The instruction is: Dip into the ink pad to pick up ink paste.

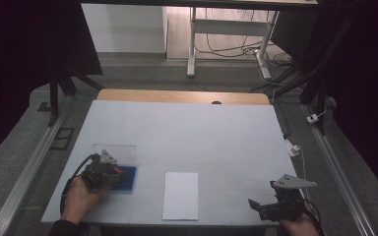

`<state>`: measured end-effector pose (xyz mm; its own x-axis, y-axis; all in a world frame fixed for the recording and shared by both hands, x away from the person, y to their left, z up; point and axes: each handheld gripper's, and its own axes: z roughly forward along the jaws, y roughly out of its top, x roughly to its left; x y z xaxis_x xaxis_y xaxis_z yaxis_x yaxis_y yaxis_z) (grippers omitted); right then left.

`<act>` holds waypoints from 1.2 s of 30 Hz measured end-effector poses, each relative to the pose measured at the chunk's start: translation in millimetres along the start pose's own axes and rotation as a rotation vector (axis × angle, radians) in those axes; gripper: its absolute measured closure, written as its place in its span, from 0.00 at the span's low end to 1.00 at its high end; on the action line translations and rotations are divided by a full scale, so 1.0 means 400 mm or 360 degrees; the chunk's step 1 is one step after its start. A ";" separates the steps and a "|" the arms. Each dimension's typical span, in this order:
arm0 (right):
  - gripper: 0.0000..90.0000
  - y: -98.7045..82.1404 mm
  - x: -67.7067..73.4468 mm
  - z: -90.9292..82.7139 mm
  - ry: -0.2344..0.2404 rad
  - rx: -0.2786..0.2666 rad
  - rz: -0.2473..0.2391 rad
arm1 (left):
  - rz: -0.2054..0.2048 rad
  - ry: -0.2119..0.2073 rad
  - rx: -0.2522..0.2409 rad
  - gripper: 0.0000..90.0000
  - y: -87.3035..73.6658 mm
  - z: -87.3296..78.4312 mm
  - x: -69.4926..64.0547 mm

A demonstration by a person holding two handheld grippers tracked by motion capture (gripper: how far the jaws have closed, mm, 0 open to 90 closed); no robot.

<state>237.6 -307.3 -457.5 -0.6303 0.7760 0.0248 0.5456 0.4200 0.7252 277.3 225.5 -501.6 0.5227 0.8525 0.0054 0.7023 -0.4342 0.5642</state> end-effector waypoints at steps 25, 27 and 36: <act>0.00 0.000 -0.001 -0.001 0.0007 0.0002 0.0003 | -0.0199 -0.0114 -0.0113 0.65 -0.034 -0.067 0.043; 0.00 0.000 -0.001 -0.001 0.0007 0.0001 0.0003 | -0.0210 -0.0127 -0.0099 0.65 -0.039 -0.069 0.047; 0.00 0.000 -0.001 -0.001 0.0008 0.0001 -0.0002 | -0.0191 -0.0125 -0.0047 0.65 -0.058 -0.065 0.052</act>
<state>237.6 -307.7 -457.1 -0.6338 0.7730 0.0271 0.5449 0.4214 0.7250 259.4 260.9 -493.1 0.4728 0.8720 -0.1272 0.7481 -0.3208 0.5809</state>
